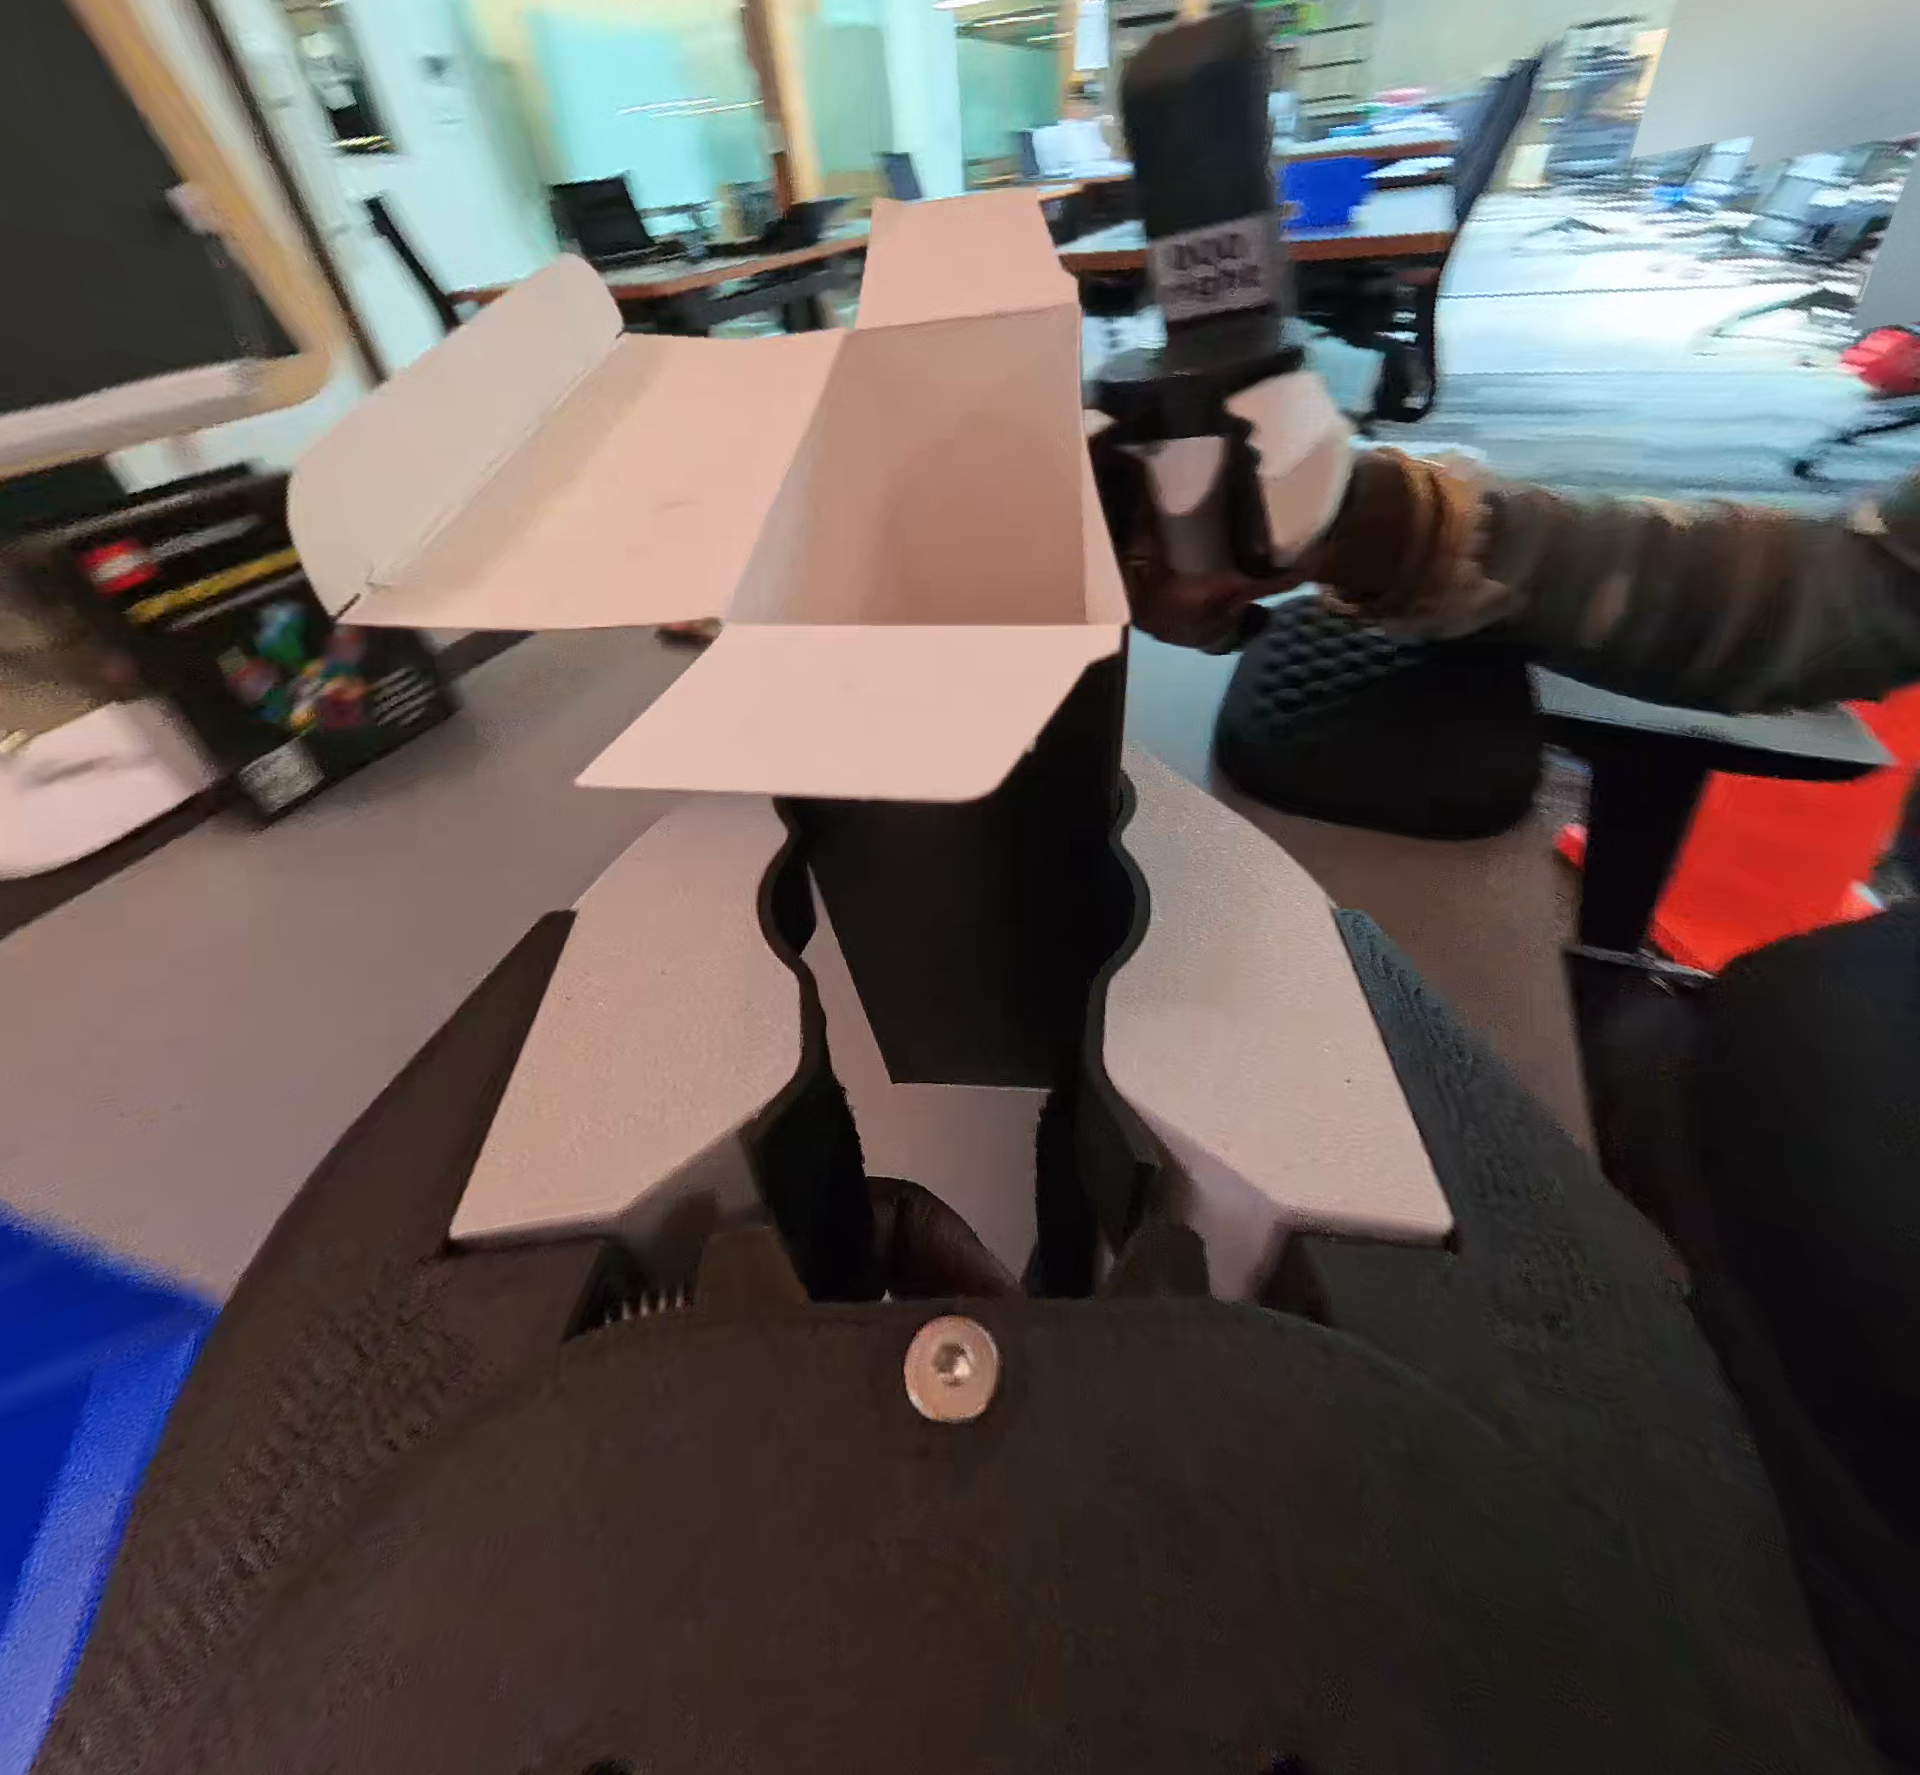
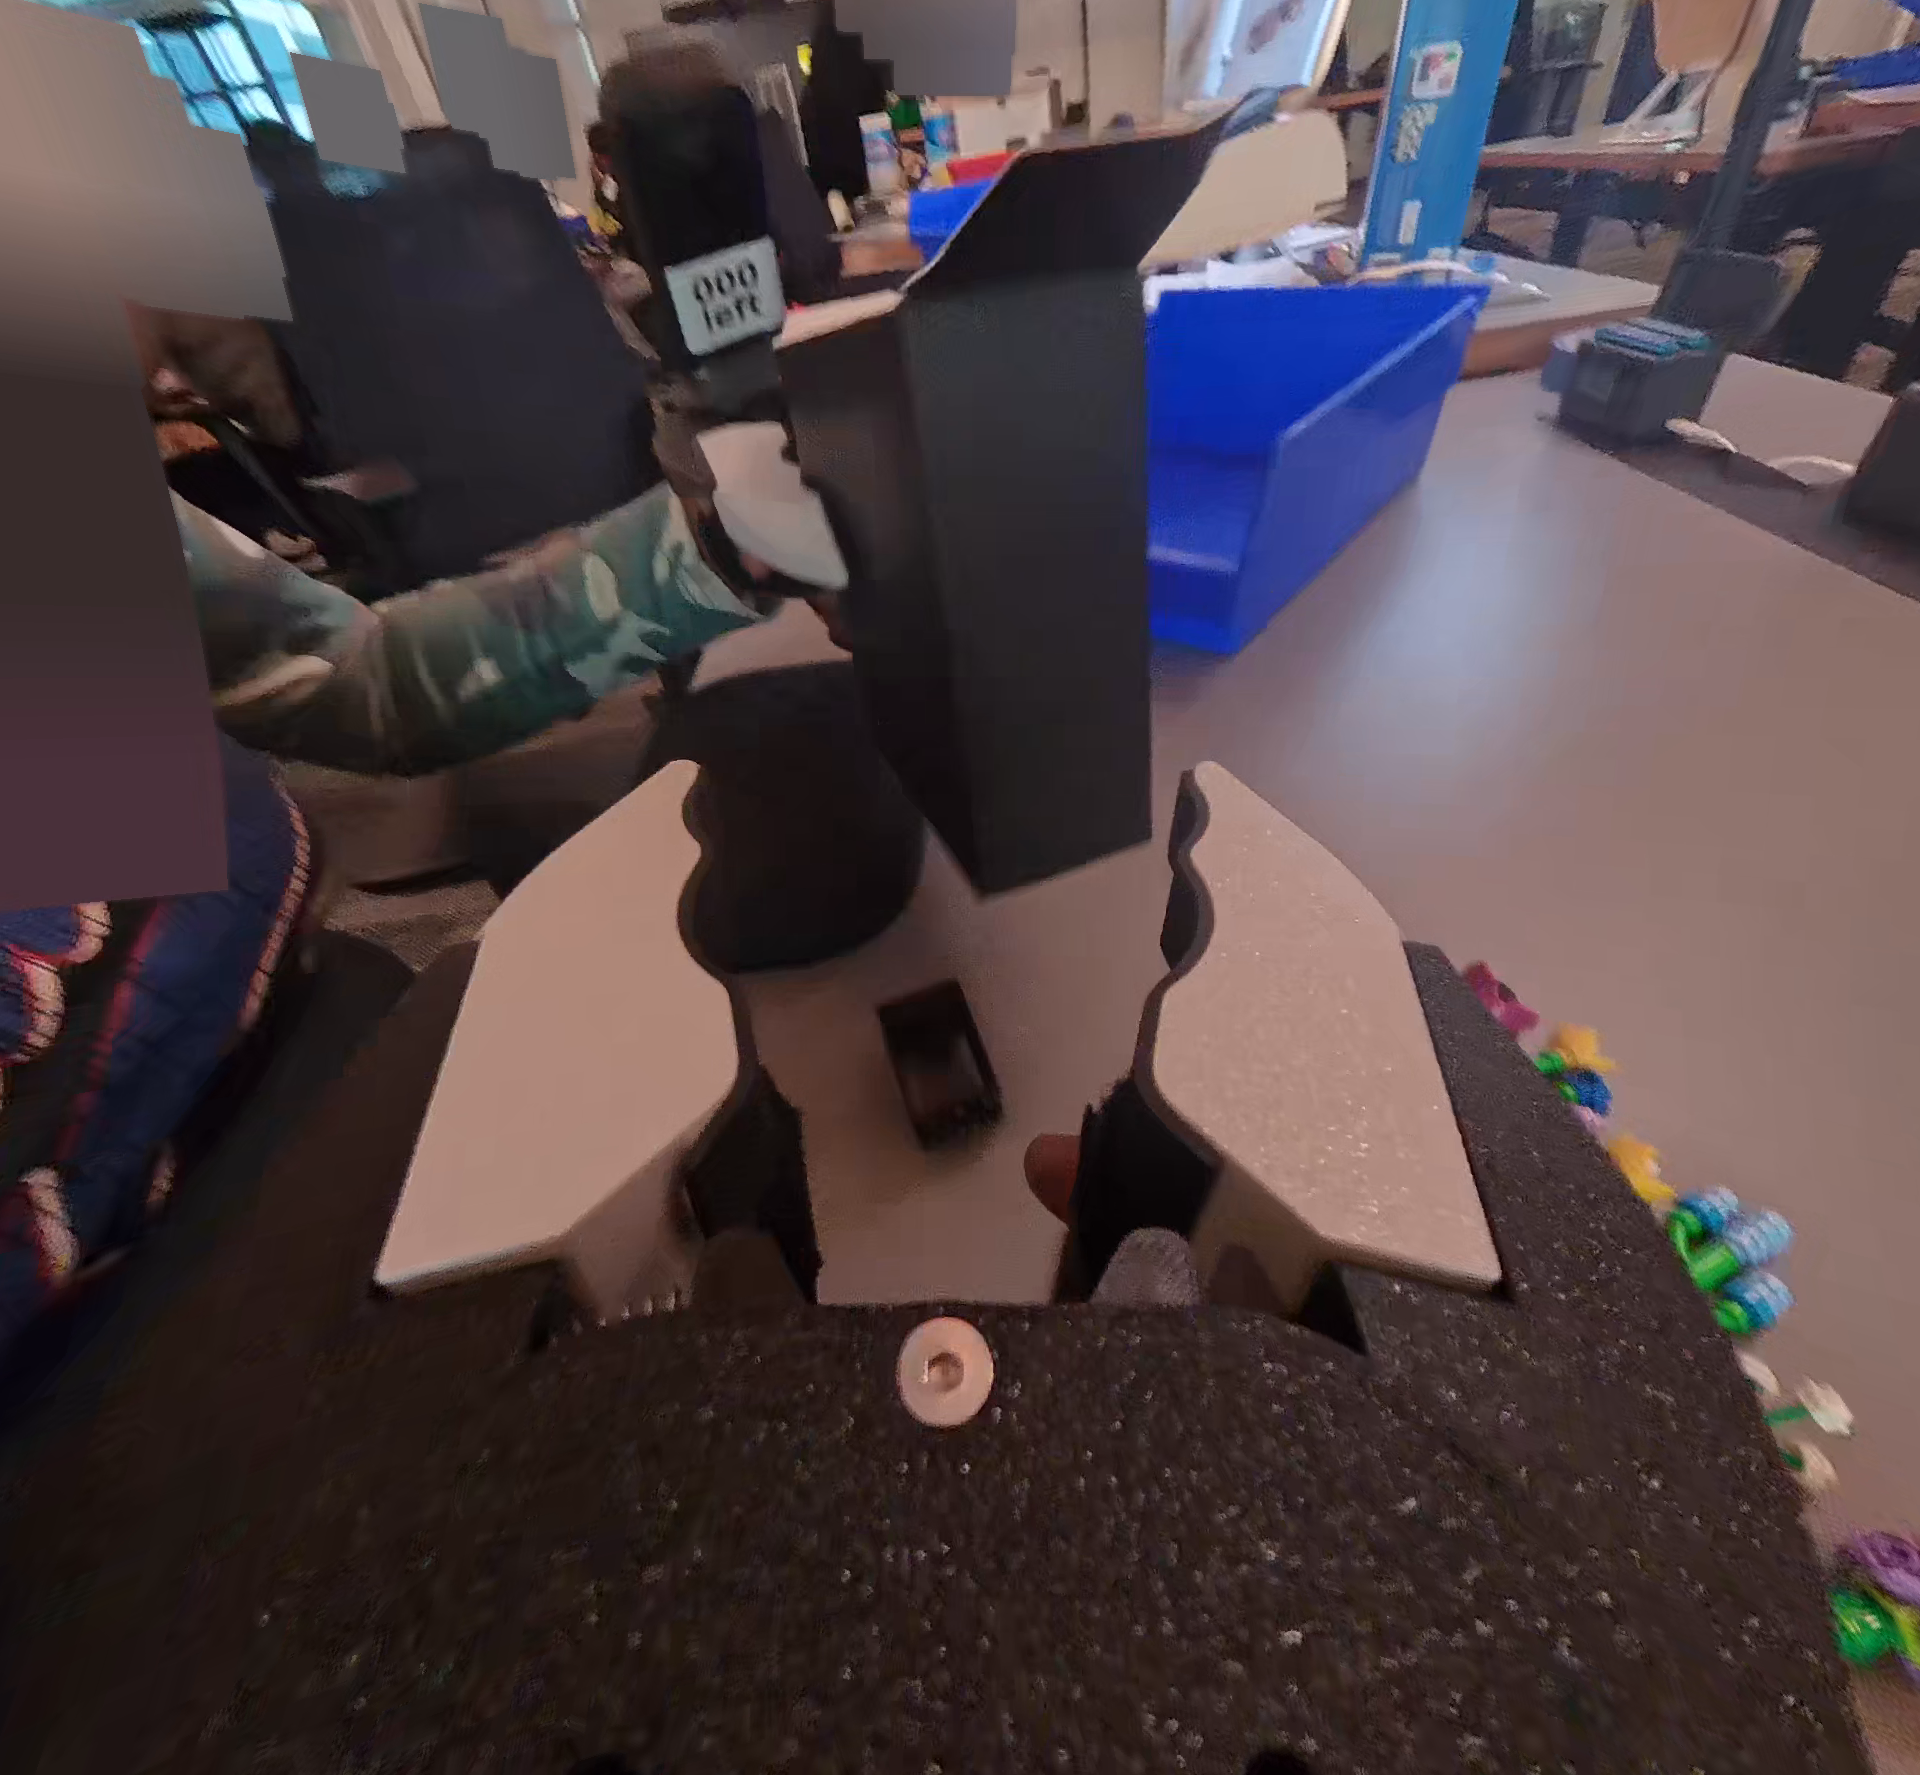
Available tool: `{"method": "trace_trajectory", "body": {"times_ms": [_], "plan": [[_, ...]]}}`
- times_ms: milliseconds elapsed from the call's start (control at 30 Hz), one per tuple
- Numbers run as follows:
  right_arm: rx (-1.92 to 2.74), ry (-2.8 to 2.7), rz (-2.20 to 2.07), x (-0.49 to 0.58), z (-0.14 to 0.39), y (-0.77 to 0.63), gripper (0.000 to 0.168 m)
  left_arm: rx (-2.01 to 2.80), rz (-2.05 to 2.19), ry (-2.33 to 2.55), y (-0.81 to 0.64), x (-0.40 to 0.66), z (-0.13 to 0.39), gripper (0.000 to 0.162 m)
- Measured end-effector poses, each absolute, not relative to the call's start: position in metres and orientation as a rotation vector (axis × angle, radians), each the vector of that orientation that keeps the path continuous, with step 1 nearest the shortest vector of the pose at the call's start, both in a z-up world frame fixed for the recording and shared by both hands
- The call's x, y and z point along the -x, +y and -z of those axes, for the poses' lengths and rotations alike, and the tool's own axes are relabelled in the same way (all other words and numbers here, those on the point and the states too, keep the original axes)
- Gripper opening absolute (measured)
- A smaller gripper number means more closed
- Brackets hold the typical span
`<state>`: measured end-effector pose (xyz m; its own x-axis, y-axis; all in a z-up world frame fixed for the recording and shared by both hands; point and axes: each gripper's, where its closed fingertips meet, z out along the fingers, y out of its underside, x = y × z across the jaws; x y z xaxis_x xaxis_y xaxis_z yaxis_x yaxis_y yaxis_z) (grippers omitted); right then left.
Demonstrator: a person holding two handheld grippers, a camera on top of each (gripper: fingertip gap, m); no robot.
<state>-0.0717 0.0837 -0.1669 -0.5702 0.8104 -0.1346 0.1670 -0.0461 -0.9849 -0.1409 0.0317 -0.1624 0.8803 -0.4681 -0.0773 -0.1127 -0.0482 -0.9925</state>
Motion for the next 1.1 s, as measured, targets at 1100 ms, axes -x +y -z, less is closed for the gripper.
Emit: {"method": "trace_trajectory", "body": {"times_ms": [1100], "plan": [[1.359,-1.146,-1.002,-0.080,0.204,0.260,0.055,1.564,0.218,0.380,0.072,0.107,0.180,0.064]]}}
